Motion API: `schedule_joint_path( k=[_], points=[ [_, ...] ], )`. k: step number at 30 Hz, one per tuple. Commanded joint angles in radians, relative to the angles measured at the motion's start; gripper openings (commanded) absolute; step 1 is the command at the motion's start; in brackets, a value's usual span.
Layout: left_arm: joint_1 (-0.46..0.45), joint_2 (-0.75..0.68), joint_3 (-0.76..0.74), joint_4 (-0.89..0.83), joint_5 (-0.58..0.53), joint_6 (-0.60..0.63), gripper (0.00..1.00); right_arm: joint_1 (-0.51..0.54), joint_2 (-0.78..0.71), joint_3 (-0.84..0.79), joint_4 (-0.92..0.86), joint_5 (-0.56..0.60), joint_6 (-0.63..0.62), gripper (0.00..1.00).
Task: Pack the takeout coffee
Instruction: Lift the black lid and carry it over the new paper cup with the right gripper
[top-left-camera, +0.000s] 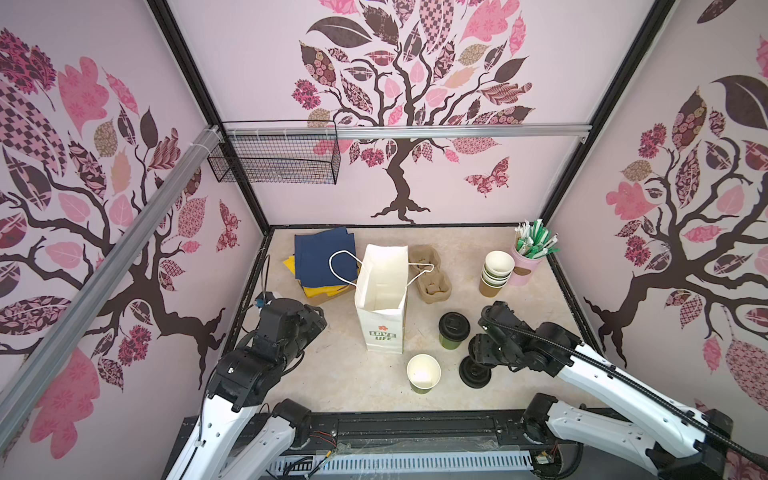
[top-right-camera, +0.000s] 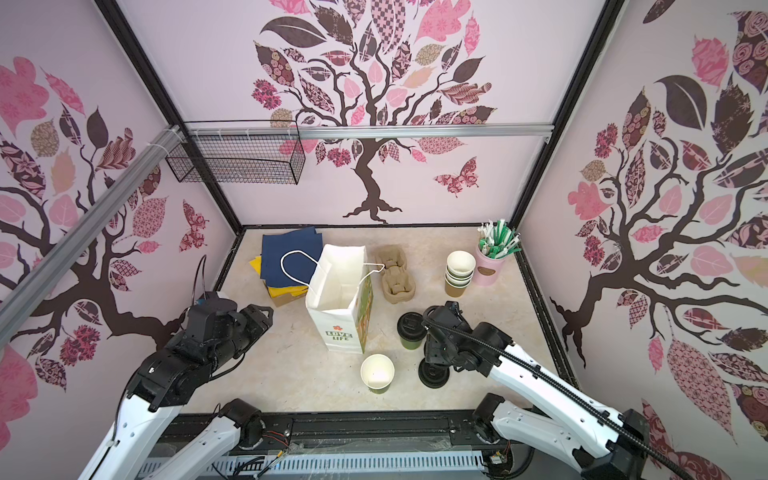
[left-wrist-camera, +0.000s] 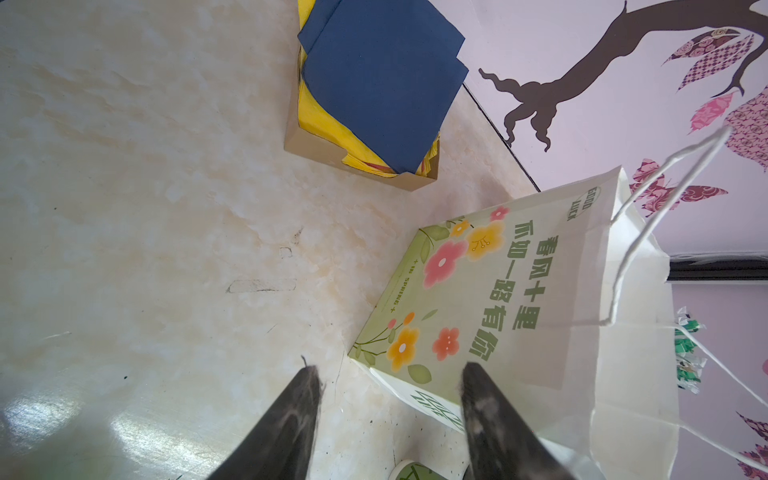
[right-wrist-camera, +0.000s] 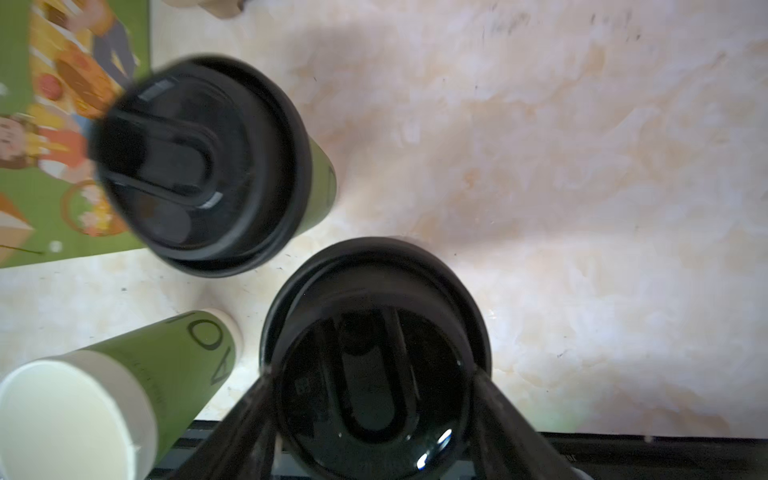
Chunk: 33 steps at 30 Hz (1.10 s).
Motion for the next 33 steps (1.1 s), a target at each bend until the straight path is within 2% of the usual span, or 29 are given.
schedule_joint_path(
  k=[1, 6, 10, 12, 15, 20, 27, 33],
  points=[
    [0.003, -0.008, -0.027, 0.016, -0.007, 0.021, 0.58, -0.008, 0.000, 0.111, -0.111, 0.085, -0.021, 0.68],
    [0.003, 0.002, -0.030, 0.032, 0.004, 0.052, 0.59, -0.008, 0.014, 0.222, -0.052, 0.063, -0.205, 0.68],
    [0.003, 0.020, -0.029, 0.037, 0.021, 0.071, 0.59, -0.008, 0.019, 0.257, -0.007, 0.063, -0.432, 0.70],
    [0.003, 0.021, -0.028, 0.042, 0.022, 0.077, 0.59, -0.007, 0.016, 0.265, 0.035, 0.028, -0.562, 0.72],
    [0.003, 0.013, -0.033, 0.048, 0.020, 0.080, 0.59, -0.007, 0.007, 0.247, 0.087, -0.041, -0.680, 0.72],
    [0.003, -0.012, -0.086, 0.079, 0.031, 0.093, 0.59, 0.006, -0.024, 0.165, 0.163, -0.225, -0.722, 0.67],
    [0.003, -0.052, -0.151, 0.089, 0.025, 0.068, 0.59, 0.176, -0.063, 0.067, 0.263, -0.273, -0.825, 0.67],
    [0.003, -0.055, -0.150, 0.074, 0.006, 0.074, 0.59, 0.206, 0.042, 0.058, 0.277, -0.373, -0.877, 0.66]
  ],
)
